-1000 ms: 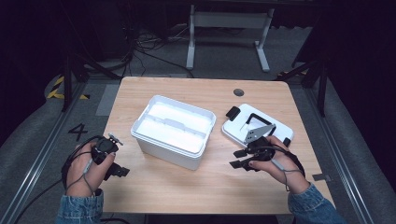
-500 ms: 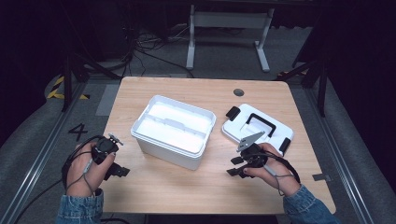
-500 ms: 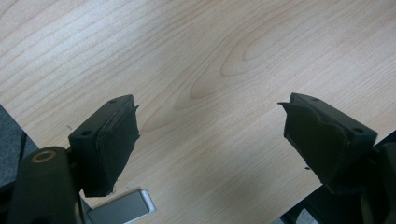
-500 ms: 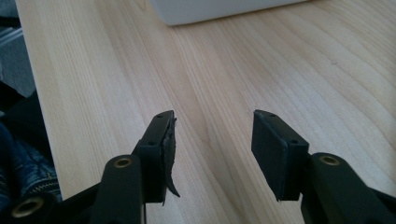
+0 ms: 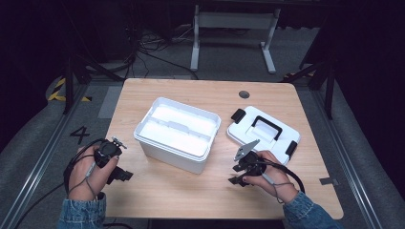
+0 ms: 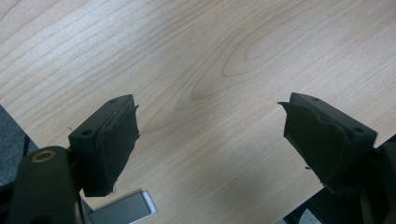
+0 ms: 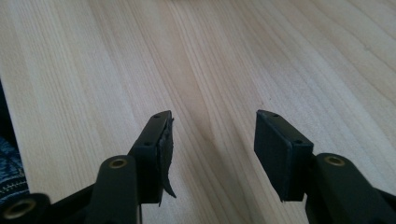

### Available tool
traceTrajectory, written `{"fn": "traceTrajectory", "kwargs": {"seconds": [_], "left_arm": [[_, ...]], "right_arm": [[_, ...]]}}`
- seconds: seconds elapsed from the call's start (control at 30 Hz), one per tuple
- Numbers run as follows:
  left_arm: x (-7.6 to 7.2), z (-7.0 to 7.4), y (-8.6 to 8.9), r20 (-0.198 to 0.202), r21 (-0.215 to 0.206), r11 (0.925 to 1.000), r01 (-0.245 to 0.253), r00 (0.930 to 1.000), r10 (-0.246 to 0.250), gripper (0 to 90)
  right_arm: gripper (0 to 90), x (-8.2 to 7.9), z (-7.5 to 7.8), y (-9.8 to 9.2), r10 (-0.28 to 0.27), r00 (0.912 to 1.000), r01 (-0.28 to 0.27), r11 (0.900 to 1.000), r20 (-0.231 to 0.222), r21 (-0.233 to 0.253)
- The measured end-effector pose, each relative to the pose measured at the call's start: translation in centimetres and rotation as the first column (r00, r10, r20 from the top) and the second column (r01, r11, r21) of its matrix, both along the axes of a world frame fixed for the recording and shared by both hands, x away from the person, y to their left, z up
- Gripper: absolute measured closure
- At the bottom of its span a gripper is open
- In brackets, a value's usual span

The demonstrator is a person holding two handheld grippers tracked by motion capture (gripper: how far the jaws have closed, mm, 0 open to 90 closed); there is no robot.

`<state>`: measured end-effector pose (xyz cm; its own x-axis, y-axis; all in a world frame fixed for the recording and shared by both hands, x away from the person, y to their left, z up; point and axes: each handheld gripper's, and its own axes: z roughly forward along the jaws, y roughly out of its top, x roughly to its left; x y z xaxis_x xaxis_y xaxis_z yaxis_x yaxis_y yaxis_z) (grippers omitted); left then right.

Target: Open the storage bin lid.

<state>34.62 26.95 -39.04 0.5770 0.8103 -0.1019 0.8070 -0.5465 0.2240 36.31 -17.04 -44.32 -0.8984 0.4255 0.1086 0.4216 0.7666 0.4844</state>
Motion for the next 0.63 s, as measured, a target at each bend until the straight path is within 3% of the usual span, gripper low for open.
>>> {"fn": "traceTrajectory", "kwargs": {"seconds": [0.63], "left_arm": [[-0.01,-0.04,-0.05,-0.004,0.003,1.0000,0.000,1.0000,0.000,18.6]], "right_arm": [[46.9,-0.61,-0.97,1.02,0.024,0.9997,-0.024,0.999,0.010,-0.029]]}}
